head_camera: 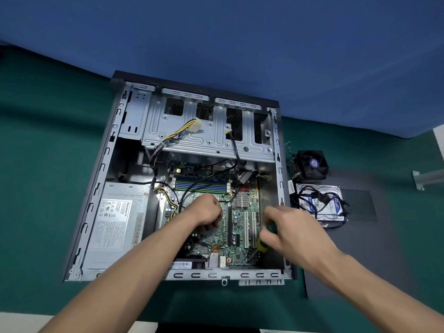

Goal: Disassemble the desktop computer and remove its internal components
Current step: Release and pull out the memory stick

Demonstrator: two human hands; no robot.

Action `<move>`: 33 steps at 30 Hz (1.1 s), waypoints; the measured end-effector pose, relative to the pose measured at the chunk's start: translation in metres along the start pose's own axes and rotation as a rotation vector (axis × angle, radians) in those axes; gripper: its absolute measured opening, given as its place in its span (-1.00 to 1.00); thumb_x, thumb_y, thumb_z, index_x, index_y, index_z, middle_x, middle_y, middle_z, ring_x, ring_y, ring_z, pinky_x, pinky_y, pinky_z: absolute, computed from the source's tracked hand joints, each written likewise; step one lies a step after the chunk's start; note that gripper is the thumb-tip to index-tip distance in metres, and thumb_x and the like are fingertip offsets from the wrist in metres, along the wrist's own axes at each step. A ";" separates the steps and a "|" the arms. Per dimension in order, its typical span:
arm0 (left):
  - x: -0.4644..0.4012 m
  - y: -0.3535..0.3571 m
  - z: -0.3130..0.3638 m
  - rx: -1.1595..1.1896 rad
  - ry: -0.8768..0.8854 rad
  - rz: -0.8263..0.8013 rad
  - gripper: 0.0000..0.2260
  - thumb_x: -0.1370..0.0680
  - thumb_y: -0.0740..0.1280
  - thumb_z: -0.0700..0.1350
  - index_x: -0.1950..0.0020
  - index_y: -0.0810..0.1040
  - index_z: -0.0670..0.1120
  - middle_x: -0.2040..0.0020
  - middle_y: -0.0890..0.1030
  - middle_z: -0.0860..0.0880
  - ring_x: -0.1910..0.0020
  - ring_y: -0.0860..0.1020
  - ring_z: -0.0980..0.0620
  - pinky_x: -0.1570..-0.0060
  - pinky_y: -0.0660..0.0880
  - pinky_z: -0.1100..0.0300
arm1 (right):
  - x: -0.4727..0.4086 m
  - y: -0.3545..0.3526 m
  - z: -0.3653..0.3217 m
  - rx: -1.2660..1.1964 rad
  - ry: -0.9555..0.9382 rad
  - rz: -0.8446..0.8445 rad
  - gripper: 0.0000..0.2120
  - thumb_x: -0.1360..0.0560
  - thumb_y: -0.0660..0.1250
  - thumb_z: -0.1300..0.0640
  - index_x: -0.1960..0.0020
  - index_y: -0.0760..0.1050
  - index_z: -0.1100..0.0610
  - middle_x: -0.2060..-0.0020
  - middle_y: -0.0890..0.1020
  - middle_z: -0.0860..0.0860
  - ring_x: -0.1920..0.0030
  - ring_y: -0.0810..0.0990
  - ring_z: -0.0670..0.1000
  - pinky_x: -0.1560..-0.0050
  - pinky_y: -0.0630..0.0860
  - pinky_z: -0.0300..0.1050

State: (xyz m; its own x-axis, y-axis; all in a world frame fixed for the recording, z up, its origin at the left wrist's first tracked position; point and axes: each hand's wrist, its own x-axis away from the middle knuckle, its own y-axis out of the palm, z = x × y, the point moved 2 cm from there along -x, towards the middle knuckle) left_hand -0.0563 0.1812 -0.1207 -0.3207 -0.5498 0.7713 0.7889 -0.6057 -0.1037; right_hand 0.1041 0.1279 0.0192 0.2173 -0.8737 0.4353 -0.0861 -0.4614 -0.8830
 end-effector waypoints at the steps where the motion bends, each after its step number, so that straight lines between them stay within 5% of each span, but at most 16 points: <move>1: 0.000 0.000 0.000 0.002 0.002 0.002 -0.75 -0.53 0.09 -0.34 0.17 0.55 -0.28 0.28 0.59 -0.22 0.41 0.52 -0.12 0.46 0.43 0.12 | 0.000 0.001 0.000 -0.001 0.001 -0.001 -0.83 -0.50 0.18 -0.03 0.11 0.41 0.07 0.22 0.52 -0.01 0.24 0.54 0.12 0.19 0.49 -0.01; 22: 0.001 -0.002 0.000 0.040 -0.015 0.012 -0.75 -0.55 0.08 -0.32 0.16 0.54 -0.26 0.27 0.58 -0.22 0.33 0.51 -0.16 0.54 0.36 0.21 | 0.006 0.001 -0.007 -0.001 0.017 0.013 -0.85 -0.52 0.16 -0.01 0.09 0.36 0.07 0.25 0.43 -0.03 0.23 0.52 0.13 0.20 0.46 -0.02; 27: 0.001 -0.003 0.001 0.026 -0.010 0.021 -0.74 -0.55 0.09 -0.31 0.17 0.55 -0.26 0.28 0.59 -0.21 0.34 0.51 -0.15 0.55 0.36 0.22 | 0.016 -0.007 -0.014 0.304 -0.047 0.072 -0.59 -0.56 -0.03 -0.26 0.05 0.40 0.04 0.17 0.46 -0.02 0.27 0.57 0.09 0.40 0.34 -0.12; 30: 0.001 -0.003 0.001 0.037 -0.021 0.030 -0.73 -0.56 0.08 -0.31 0.20 0.54 -0.23 0.33 0.59 -0.18 0.36 0.51 -0.13 0.58 0.34 0.24 | 0.016 -0.015 -0.022 0.484 -0.043 0.102 -0.47 -0.55 -0.17 -0.27 0.07 0.39 0.10 0.44 0.40 -0.02 0.53 0.37 0.03 0.53 0.14 -0.20; 33: 0.003 -0.004 0.001 0.033 -0.031 0.039 -0.74 -0.56 0.08 -0.31 0.19 0.53 -0.23 0.34 0.58 -0.17 0.42 0.50 -0.09 0.63 0.33 0.29 | 0.016 -0.013 -0.021 0.443 -0.017 -0.034 -0.53 -0.62 -0.16 -0.19 -0.11 0.33 0.14 0.28 0.54 0.01 0.34 0.53 0.07 0.44 0.26 -0.14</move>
State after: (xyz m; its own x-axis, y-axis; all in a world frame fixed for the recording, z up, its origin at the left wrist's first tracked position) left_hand -0.0595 0.1830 -0.1175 -0.2737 -0.5542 0.7861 0.8173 -0.5648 -0.1137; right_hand 0.0880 0.1171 0.0412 0.2291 -0.8547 0.4658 0.3452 -0.3761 -0.8599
